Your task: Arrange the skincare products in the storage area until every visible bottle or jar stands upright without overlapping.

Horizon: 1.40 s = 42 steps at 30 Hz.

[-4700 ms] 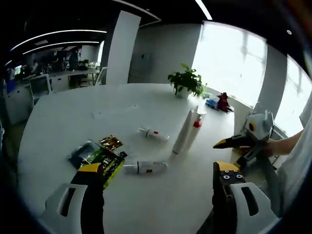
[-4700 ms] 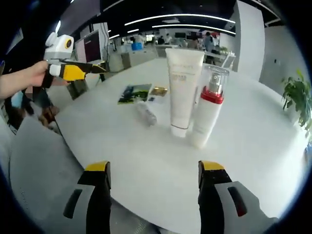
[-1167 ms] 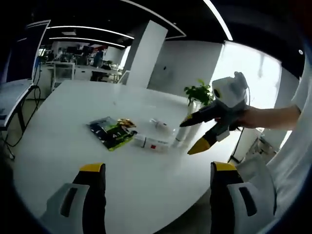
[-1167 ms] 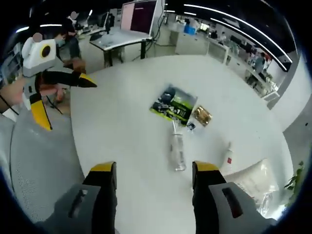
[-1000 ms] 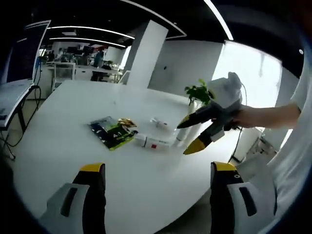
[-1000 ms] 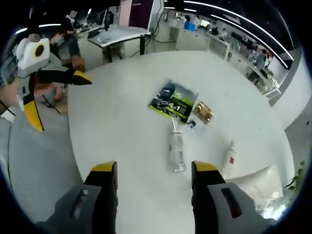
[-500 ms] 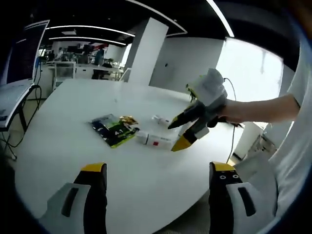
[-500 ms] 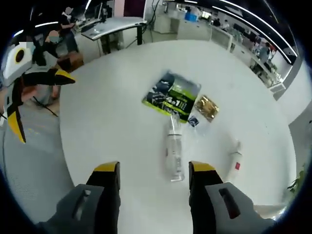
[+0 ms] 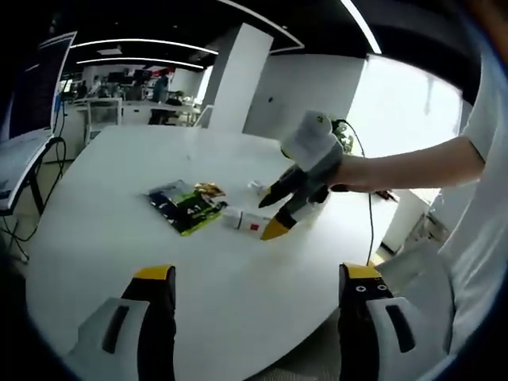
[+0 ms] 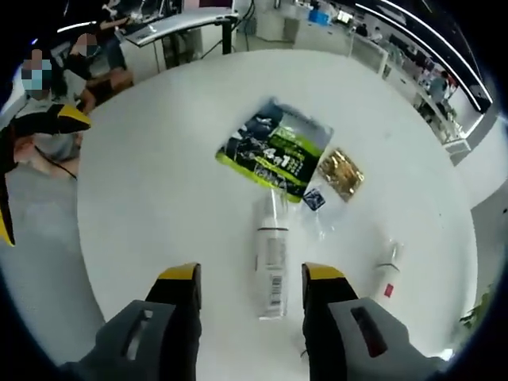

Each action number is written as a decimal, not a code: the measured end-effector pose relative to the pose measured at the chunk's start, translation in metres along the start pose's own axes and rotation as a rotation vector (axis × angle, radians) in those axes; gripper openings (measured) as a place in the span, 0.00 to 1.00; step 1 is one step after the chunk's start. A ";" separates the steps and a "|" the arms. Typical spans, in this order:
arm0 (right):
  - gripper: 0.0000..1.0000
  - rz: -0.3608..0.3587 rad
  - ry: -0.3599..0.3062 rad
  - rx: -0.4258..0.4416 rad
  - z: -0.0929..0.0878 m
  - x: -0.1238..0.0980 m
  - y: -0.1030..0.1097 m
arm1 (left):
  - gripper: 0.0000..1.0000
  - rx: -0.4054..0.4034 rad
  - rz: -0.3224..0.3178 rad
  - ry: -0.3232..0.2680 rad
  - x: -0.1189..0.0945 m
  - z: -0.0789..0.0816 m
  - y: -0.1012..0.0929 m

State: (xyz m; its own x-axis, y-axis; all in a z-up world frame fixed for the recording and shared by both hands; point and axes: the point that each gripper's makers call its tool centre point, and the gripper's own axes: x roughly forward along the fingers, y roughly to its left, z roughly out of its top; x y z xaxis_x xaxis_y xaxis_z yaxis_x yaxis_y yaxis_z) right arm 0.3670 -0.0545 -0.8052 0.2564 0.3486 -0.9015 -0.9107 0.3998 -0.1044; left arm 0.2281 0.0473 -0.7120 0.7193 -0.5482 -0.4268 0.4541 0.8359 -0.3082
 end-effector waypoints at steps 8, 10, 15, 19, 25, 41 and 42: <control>0.47 0.019 0.040 -0.003 -0.006 0.011 -0.002 | 0.77 0.018 0.006 0.023 0.002 -0.003 -0.003; 0.46 0.020 0.044 0.002 -0.008 0.011 -0.001 | 0.77 0.015 0.006 0.024 0.002 -0.003 -0.002; 0.41 0.024 0.038 0.022 -0.006 0.013 -0.004 | 0.76 0.007 0.008 0.022 0.002 -0.002 -0.001; 0.40 0.032 0.042 0.034 -0.007 0.018 -0.004 | 0.76 0.008 0.007 0.023 0.002 -0.003 -0.001; 0.36 0.037 0.060 0.043 -0.010 0.021 -0.005 | 0.76 0.002 0.007 0.019 0.002 -0.003 0.000; 0.22 0.047 0.068 0.063 -0.013 0.024 -0.006 | 0.75 0.004 0.006 0.019 0.002 -0.002 -0.001; 0.22 0.047 0.068 0.061 -0.013 0.024 -0.005 | 0.75 0.004 0.006 0.020 0.002 -0.002 -0.002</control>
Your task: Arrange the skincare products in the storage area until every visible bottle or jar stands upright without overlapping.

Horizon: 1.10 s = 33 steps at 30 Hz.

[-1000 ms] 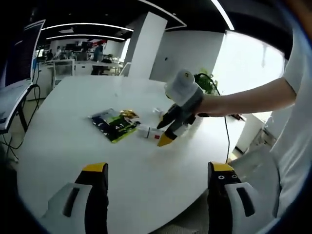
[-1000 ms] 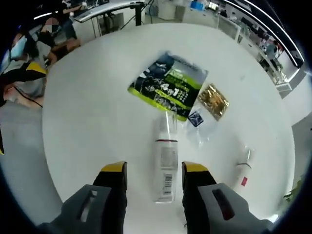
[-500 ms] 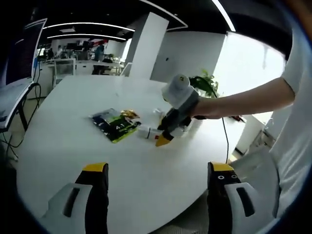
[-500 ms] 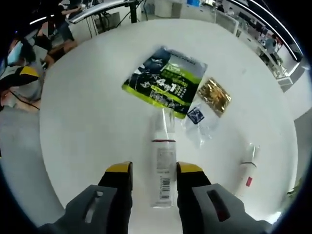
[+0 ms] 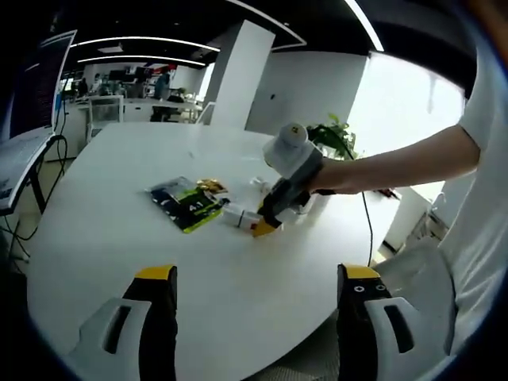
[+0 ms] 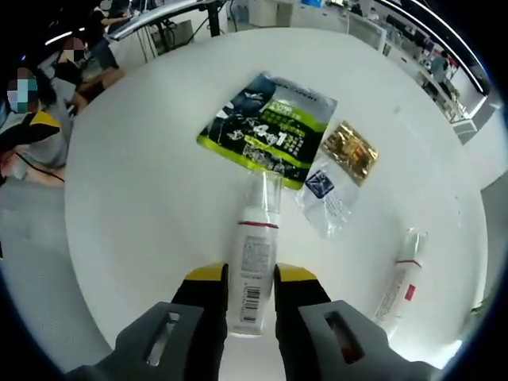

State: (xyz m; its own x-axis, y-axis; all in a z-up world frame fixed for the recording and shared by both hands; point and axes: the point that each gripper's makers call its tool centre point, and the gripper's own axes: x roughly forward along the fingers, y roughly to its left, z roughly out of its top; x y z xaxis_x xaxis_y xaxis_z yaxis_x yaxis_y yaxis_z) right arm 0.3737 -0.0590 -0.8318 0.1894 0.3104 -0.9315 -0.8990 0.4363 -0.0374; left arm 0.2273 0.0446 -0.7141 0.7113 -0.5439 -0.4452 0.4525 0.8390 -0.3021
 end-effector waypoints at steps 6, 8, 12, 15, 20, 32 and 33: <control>0.20 0.011 -0.050 0.032 0.006 -0.004 0.003 | 0.75 -0.001 0.000 -0.001 0.000 0.000 0.000; 0.20 0.016 -0.064 0.013 0.011 -0.008 0.005 | 0.75 0.002 0.000 0.001 0.000 -0.001 0.000; 0.19 0.040 -0.103 0.004 0.017 -0.011 0.011 | 0.75 0.009 -0.003 0.006 0.000 -0.002 0.000; 0.19 0.058 -0.127 0.020 0.022 -0.019 0.017 | 0.75 0.011 -0.005 0.011 0.001 -0.002 -0.001; 0.19 0.108 -0.210 0.068 0.031 -0.035 0.030 | 0.75 -0.014 -0.014 -0.004 -0.001 0.000 -0.001; 0.19 0.208 -0.363 0.122 0.036 -0.077 0.066 | 0.77 -0.126 -0.093 -0.096 -0.009 0.020 -0.009; 0.19 0.213 -0.382 0.109 0.036 -0.079 0.068 | 0.78 -0.132 -0.096 -0.109 -0.011 0.022 -0.008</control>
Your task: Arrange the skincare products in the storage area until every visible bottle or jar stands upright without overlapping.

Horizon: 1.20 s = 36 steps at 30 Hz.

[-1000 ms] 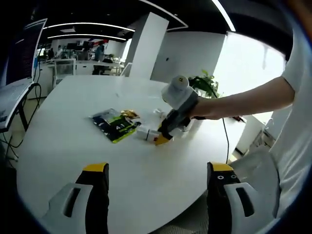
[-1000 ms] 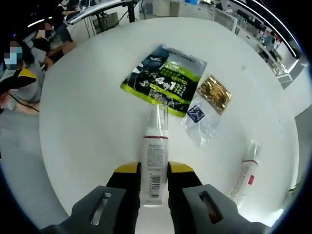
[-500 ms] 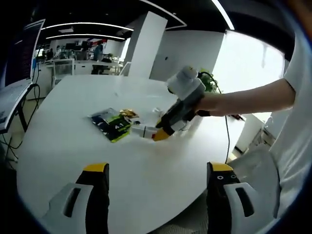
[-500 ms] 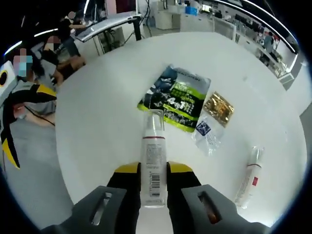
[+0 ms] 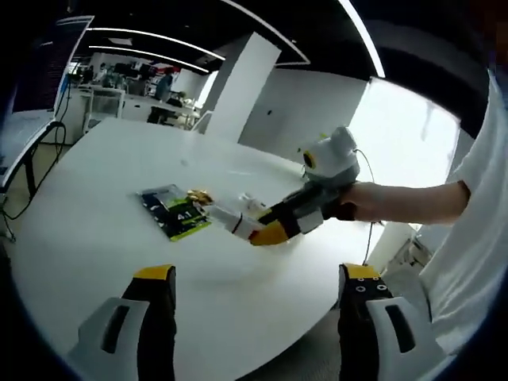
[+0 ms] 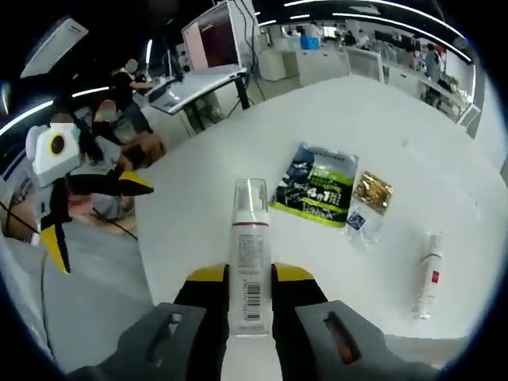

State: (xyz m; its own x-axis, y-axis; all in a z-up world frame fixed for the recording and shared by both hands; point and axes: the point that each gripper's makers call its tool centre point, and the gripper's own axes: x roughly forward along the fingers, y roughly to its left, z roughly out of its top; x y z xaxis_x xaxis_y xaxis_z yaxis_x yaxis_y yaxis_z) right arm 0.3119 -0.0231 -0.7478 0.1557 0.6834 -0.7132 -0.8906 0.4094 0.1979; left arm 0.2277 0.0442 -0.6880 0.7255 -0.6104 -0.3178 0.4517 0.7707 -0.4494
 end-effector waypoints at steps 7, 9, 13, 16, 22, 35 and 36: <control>0.19 0.029 -0.060 0.022 0.000 -0.008 0.011 | 0.80 -0.015 -0.030 -0.026 -0.005 0.010 -0.002; 0.19 0.054 -0.101 0.025 0.003 -0.009 0.016 | 0.83 -0.019 -0.072 -0.037 -0.006 0.015 -0.010; 0.19 0.148 -0.236 0.023 0.019 -0.021 0.036 | 0.85 -0.022 -0.144 -0.062 -0.009 0.025 -0.026; 0.19 0.199 -0.280 0.046 0.021 -0.030 0.048 | 0.85 -0.022 -0.170 -0.070 -0.010 0.031 -0.034; 0.19 0.304 -0.394 0.106 0.030 -0.050 0.076 | 0.83 -0.024 -0.188 -0.097 -0.012 0.044 -0.040; 0.19 0.504 -0.614 0.173 0.042 -0.102 0.129 | 0.49 0.028 -0.246 -0.137 -0.008 0.066 -0.070; 0.19 0.521 -0.615 0.164 0.041 -0.104 0.133 | 0.47 0.034 -0.260 -0.137 -0.007 0.066 -0.073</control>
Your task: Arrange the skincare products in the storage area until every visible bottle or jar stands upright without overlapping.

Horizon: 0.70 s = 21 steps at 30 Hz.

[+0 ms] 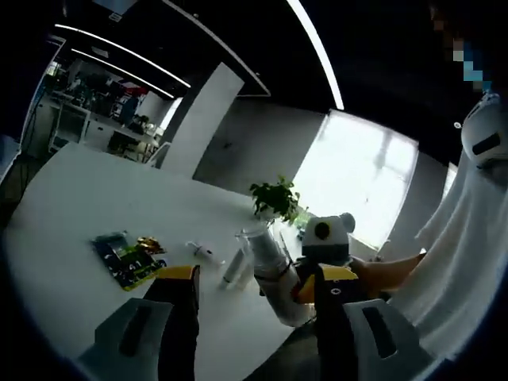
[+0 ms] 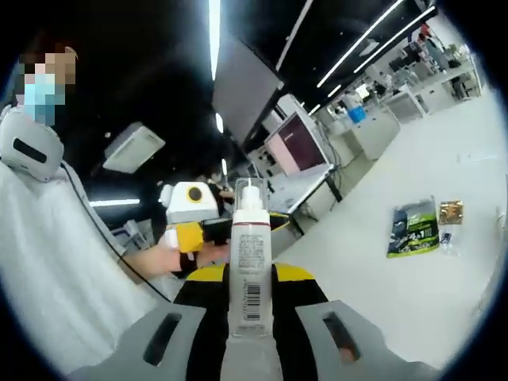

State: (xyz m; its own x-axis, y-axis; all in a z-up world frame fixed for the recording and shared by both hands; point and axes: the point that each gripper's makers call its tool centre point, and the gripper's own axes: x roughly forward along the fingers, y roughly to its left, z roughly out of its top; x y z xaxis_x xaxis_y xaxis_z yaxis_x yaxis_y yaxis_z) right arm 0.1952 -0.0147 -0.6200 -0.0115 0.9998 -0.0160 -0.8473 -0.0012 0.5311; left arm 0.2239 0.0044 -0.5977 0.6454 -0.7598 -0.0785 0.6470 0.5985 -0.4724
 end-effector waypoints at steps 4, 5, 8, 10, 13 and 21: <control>0.19 0.067 -0.010 -0.017 -0.002 -0.003 0.013 | 0.43 -0.022 -0.082 -0.014 0.003 0.004 -0.016; 0.19 0.080 -0.018 -0.018 -0.001 -0.004 0.016 | 0.40 -0.020 -0.099 -0.019 0.003 0.006 -0.019; 0.19 0.111 -0.043 -0.018 0.002 -0.007 0.024 | 0.30 -0.008 -0.159 -0.024 0.002 0.012 -0.036; 0.19 0.121 -0.056 -0.013 0.004 -0.007 0.027 | 0.24 -0.002 -0.179 -0.020 0.002 0.015 -0.045; 0.19 0.126 -0.063 -0.010 0.005 -0.007 0.029 | 0.17 0.029 -0.182 0.004 0.004 0.016 -0.051; 0.20 0.049 -0.028 -0.065 0.005 -0.005 0.024 | 0.17 0.134 -0.142 0.038 0.013 0.020 -0.052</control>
State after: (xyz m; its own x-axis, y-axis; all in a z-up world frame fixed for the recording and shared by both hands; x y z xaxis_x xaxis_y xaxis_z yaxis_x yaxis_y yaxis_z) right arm 0.1776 -0.0194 -0.6031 -0.0398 0.9986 0.0334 -0.8790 -0.0509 0.4742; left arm 0.2071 -0.0316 -0.5572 0.5296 -0.8466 -0.0533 0.7804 0.5109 -0.3606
